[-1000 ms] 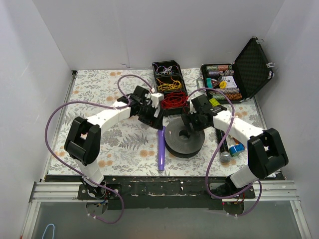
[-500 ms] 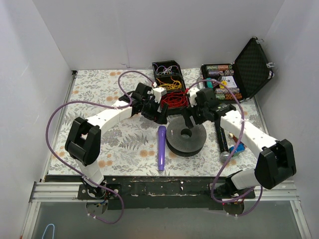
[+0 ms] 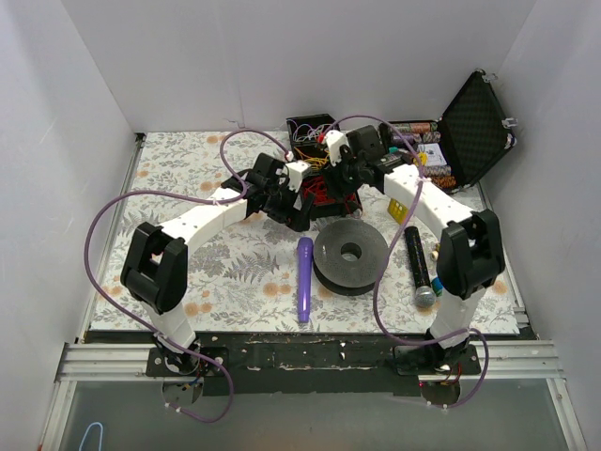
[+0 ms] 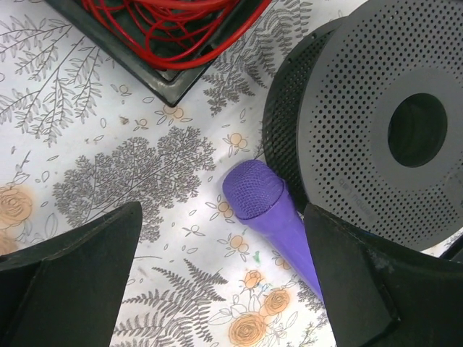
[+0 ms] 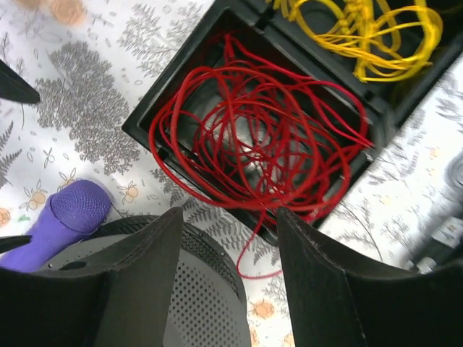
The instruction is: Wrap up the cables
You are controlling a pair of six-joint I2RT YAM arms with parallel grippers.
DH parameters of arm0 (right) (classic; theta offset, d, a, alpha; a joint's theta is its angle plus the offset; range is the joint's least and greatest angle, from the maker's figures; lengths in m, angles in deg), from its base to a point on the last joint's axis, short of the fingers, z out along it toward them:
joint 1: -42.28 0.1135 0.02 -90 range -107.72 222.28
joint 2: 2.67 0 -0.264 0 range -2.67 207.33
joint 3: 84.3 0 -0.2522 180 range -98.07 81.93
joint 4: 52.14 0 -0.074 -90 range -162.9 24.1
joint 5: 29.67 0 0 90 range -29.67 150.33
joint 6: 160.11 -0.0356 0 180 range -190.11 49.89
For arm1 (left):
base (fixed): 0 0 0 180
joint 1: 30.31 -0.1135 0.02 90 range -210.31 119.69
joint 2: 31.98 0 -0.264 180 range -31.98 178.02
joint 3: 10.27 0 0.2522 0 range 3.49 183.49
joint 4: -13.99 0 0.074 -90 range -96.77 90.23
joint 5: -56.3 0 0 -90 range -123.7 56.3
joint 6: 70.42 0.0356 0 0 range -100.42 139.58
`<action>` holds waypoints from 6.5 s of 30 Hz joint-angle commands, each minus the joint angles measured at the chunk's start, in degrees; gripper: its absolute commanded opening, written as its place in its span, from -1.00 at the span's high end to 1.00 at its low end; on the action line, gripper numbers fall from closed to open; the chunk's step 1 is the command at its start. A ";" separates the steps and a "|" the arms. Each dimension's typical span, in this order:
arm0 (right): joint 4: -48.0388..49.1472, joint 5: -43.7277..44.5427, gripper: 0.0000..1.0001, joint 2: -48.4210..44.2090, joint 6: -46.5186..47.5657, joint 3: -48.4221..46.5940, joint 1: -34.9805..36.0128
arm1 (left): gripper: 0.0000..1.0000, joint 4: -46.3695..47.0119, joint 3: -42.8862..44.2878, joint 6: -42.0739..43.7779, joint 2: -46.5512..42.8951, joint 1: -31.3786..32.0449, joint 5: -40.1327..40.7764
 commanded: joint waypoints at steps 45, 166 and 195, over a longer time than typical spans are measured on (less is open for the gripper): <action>12.31 -7.98 0.97 -7.12 10.01 -27.50 -0.89 | -0.93 -3.73 15.17 10.13 -7.44 -4.83 -4.29; -20.93 -46.83 0.97 -9.61 3.68 -5.85 -4.85 | -0.74 -15.04 14.03 32.50 -20.00 -7.13 -20.01; -11.73 -52.72 0.97 -22.44 -14.60 -2.43 2.36 | 0.03 -22.45 20.72 53.11 -17.02 8.62 -25.84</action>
